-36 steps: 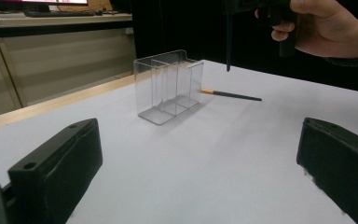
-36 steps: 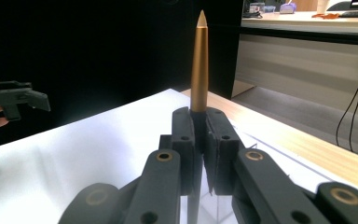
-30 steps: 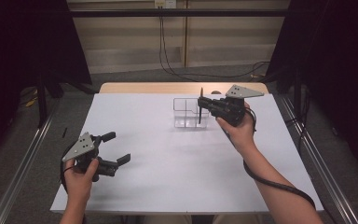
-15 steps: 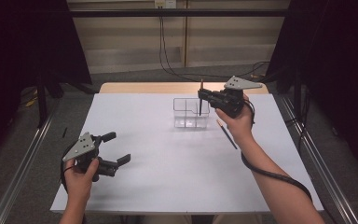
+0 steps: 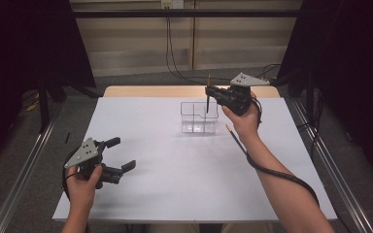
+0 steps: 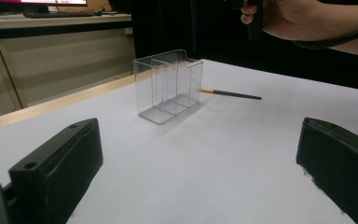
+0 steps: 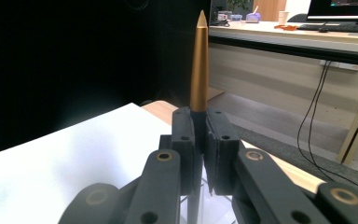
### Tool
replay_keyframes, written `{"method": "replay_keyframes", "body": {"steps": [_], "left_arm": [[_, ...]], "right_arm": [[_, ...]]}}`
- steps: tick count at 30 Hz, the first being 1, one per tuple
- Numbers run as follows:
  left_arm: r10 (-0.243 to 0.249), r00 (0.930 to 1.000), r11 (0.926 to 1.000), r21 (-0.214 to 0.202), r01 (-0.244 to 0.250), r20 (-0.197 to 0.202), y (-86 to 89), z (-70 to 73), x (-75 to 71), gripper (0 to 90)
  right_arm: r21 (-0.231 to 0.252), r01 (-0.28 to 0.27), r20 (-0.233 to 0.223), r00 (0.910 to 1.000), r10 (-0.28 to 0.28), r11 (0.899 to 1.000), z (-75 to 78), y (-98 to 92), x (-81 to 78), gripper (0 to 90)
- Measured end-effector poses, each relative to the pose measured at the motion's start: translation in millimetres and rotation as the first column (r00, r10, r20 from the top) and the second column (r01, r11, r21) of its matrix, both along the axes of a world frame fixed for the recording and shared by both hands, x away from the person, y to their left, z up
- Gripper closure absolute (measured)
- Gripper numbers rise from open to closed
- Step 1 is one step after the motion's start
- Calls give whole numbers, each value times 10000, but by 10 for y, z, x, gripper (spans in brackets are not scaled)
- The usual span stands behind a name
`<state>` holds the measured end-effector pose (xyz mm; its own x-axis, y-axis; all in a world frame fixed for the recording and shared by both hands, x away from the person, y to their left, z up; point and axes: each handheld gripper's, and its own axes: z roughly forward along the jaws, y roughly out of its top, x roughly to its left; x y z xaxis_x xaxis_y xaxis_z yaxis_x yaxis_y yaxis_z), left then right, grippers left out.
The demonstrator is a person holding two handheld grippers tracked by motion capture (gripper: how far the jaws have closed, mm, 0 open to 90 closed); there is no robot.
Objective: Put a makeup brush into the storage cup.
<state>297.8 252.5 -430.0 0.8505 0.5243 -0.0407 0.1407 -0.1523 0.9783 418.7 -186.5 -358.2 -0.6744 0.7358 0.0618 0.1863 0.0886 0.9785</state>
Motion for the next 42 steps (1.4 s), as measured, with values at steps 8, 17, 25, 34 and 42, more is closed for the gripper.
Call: {"method": "replay_keyframes", "body": {"steps": [8,17,25,34,42], "left_arm": [[-21,10000,10000,52,21,-4,-9,-4,-2,4],[-30,10000,10000,44,30,-36,-6,-1,0,4],[-31,10000,10000,46,31,-6,-16,0,-1,4],[-47,10000,10000,81,47,-23,-23,-4,0,4],[-37,10000,9999,128,37,-29,-22,-6,1,5]], "right_arm": [[-130,234,110,9997,-232,9996,24,-11,73,830],[-146,423,45,9991,-422,9990,-30,-50,85,830],[-145,435,-24,9990,-436,9989,-111,-68,77,830],[-256,384,-57,9992,-386,9989,-171,-51,62,830],[-252,387,-92,9992,-390,9989,-217,-38,61,830]]}}
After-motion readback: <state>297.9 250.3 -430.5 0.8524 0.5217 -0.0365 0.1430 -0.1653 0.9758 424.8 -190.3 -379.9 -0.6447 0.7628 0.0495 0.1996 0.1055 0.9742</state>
